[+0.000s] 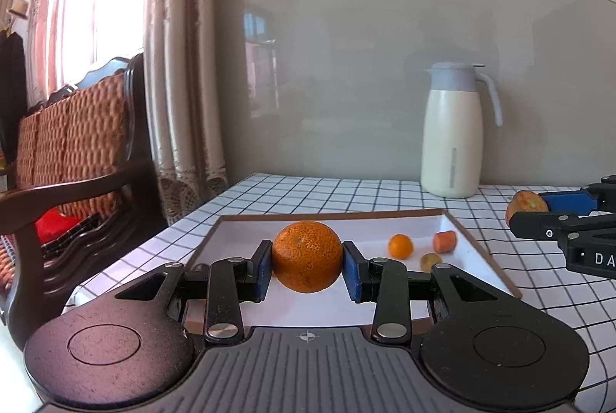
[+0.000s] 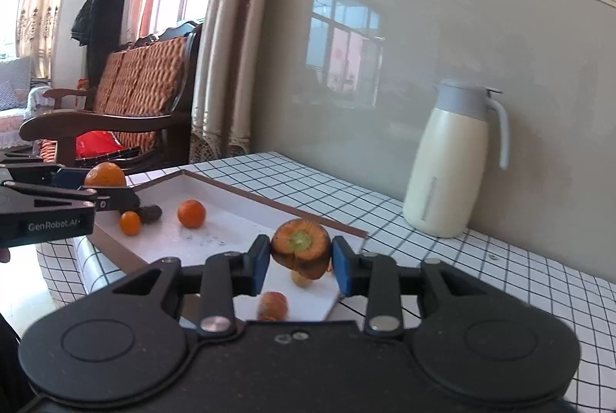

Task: Organize fruits
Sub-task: 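Carry the orange and carrot chunk in both tools over the box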

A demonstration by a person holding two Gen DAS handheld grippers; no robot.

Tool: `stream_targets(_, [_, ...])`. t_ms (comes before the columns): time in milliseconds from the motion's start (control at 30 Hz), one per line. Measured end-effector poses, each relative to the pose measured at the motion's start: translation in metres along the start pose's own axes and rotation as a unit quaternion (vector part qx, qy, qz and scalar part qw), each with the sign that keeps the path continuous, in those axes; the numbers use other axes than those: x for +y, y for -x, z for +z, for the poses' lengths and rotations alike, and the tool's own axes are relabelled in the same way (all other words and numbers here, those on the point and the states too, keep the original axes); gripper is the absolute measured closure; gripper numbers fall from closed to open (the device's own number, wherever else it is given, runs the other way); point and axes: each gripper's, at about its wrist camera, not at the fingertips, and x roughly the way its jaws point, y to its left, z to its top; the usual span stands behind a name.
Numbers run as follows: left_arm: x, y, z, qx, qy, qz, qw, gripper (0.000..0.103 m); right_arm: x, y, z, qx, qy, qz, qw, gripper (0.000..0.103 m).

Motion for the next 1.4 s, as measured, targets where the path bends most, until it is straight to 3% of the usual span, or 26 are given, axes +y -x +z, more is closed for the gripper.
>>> stream_targets(733, [0.061, -0.033, -0.013, 0.014, 0.025, 0.051, 0.9983, 0.065, 0.012, -0.031, 0.006, -0.01, 0.014, -0.012, 1.0, 0.077])
stream_targets(1200, [0.06, -0.066, 0.007, 0.007, 0.016, 0.056, 0.9983, 0.065, 0.007, -0.054, 0.016, -0.001, 0.003, -0.02, 1.0, 0.077])
stream_targets(1400, [0.064, -0.088, 0.012, 0.018, 0.036, 0.06, 0.9974, 0.065, -0.001, -0.071, 0.023, 0.003, 0.008, -0.027, 1.0, 0.077])
